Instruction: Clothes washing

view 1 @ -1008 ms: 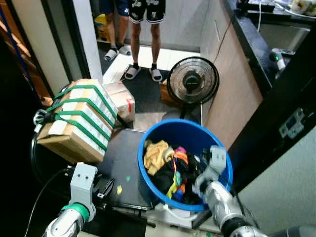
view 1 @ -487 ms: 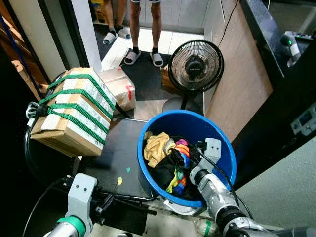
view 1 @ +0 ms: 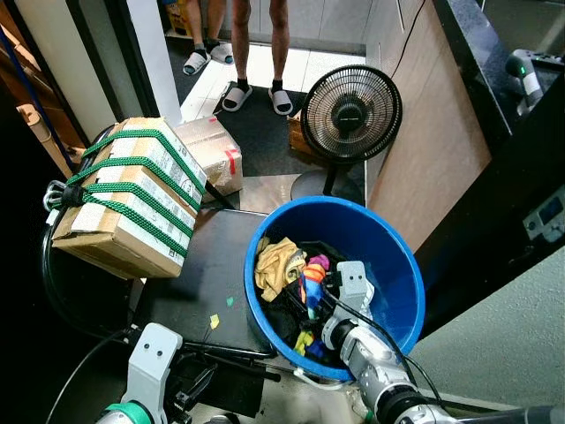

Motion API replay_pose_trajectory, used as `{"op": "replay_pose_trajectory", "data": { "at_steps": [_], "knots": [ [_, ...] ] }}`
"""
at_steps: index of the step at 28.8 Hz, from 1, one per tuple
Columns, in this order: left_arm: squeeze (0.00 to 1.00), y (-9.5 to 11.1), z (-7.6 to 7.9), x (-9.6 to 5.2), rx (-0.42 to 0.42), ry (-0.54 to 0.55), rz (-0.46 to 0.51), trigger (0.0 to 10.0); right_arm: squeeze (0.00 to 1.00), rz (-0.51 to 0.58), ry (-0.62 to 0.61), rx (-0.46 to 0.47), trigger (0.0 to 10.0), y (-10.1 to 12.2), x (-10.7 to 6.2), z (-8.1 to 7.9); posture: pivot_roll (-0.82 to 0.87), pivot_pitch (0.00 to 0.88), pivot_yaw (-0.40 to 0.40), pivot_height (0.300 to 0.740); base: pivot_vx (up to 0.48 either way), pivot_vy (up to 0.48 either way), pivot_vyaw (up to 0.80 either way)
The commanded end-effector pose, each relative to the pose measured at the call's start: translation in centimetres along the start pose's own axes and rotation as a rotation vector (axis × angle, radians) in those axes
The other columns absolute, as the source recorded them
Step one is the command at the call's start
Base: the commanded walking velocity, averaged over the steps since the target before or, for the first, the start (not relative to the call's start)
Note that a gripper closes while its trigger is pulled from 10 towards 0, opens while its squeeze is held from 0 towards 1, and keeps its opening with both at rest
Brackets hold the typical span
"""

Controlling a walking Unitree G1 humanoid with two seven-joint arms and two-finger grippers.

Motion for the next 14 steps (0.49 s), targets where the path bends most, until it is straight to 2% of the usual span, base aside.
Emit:
{"op": "replay_pose_trajectory", "data": {
  "at_steps": [1,8,14],
  "knots": [
    [0.0,-0.84,0.51,-0.29,-0.015,-0.02,-0.035,10.0,0.0,-0.06,0.007,0.021,0.0,-2.04,-0.5,-0.31,0.18,0.179,0.035,0.74,0.0,0.0,0.0],
    [0.0,-0.67,0.7,-0.36,-0.021,-0.029,-0.035,10.0,0.0,-0.058,0.04,0.024,0.0,-2.46,-0.54,-0.99,0.18,0.175,0.027,0.74,0.0,0.0,0.0],
    [0.0,-0.56,0.56,-0.09,-0.021,-0.028,-0.029,10.0,0.0,-0.037,0.059,0.039,0.0,-1.99,-0.34,-1.26,0.18,0.147,0.02,0.74,0.0,0.0,0.0]
  ]
}}
Point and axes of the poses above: a point about 5 cm out from each wrist's last joint towards the gripper, its own x axis pointing out of the wrist towards the gripper, its own y axis along the axis of the wrist's last joint, z = x × y, the point moved 4 cm from there along x, pointing out of the wrist towards the gripper, and after that the axes turned 4 degrees about x, right-handed, at the moved point
